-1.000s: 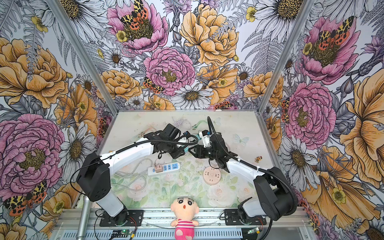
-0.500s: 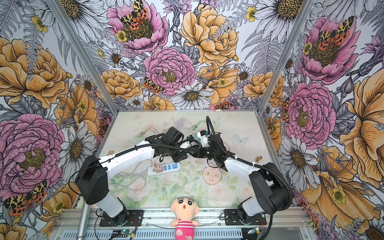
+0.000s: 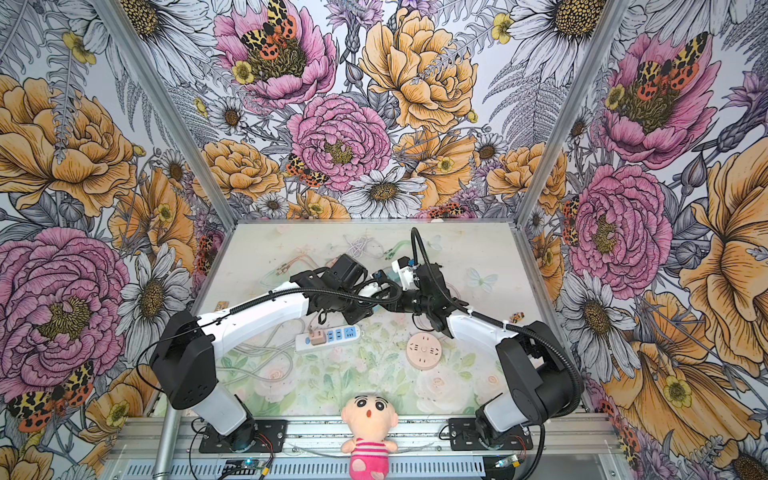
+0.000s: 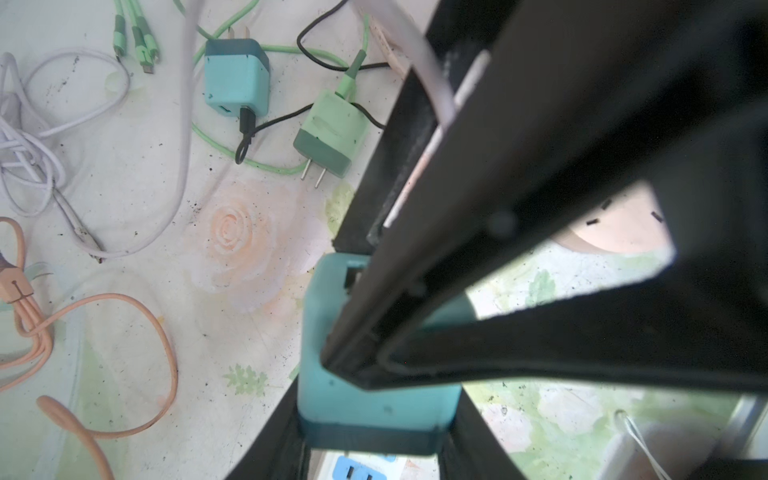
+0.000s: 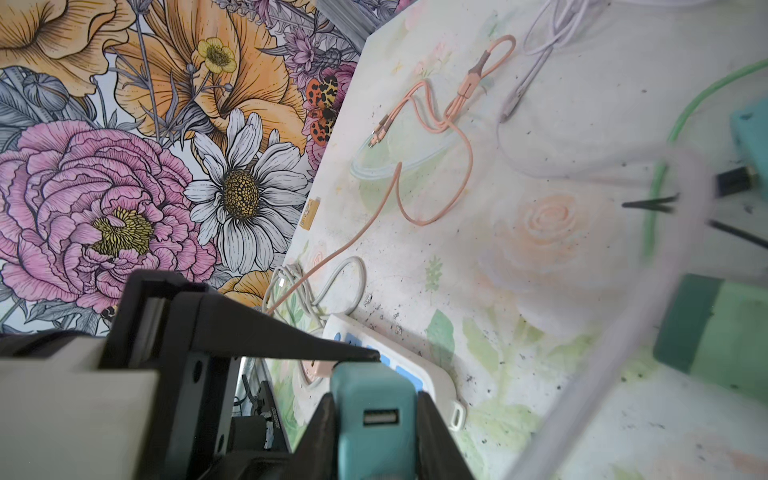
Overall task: Insert the plug
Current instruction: 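Close the right gripper on the teal charger held by the left gripper, then raise the open left gripper while the right gripper carries the charger over the strip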
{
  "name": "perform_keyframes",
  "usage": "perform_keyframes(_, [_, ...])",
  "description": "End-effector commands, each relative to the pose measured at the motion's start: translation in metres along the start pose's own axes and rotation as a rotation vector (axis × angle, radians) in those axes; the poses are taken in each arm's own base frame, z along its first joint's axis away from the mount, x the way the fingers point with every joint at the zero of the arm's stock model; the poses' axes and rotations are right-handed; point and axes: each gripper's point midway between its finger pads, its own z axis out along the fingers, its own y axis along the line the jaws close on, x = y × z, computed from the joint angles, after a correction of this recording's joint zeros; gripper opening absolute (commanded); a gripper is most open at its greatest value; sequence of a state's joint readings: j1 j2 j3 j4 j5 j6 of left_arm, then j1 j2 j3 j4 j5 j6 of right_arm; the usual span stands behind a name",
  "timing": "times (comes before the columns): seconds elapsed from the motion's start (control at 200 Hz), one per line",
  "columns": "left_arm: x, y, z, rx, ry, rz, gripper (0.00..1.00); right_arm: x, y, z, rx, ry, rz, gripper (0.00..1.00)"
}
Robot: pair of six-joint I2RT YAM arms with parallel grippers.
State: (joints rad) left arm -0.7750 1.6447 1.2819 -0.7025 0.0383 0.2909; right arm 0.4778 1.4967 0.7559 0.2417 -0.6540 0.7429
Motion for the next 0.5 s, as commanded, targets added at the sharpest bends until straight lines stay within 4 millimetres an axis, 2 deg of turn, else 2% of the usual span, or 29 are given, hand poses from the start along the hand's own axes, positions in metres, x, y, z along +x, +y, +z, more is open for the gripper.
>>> perform_keyframes(0.0, [-0.036,0.017,-0.014,-0.09,-0.129,-0.011,0.44,0.013,-0.014,0.002,0.049,0.053,0.014,0.11])
perform_keyframes(0.04, [-0.036,0.02,-0.014,-0.105,-0.128,-0.022,0.55,0.012,-0.014,0.001,0.056,0.051,0.011,0.06])
perform_keyframes(0.06, [-0.037,0.023,-0.014,-0.115,-0.13,-0.03,0.57,0.011,-0.014,0.0,0.062,0.049,0.008,0.05])
perform_keyframes(0.12, [-0.039,0.025,-0.016,-0.119,-0.138,-0.049,0.5,0.009,-0.013,-0.002,0.069,0.043,-0.003,0.02])
perform_keyframes(0.165, [-0.041,0.028,-0.018,-0.127,-0.158,-0.064,0.52,0.008,-0.011,-0.003,0.069,0.042,-0.013,0.01])
perform_keyframes(0.24, [-0.044,0.033,-0.025,-0.157,-0.192,-0.085,0.7,0.007,-0.012,-0.004,0.087,0.042,-0.019,0.01])
perform_keyframes(0.375, [-0.042,0.036,-0.039,-0.163,-0.224,-0.115,0.71,0.003,-0.017,-0.008,0.14,0.042,-0.04,0.01])
perform_keyframes(0.495, [-0.028,0.04,-0.053,-0.194,-0.235,-0.169,0.71,-0.005,-0.015,-0.012,0.177,0.03,-0.081,0.01])
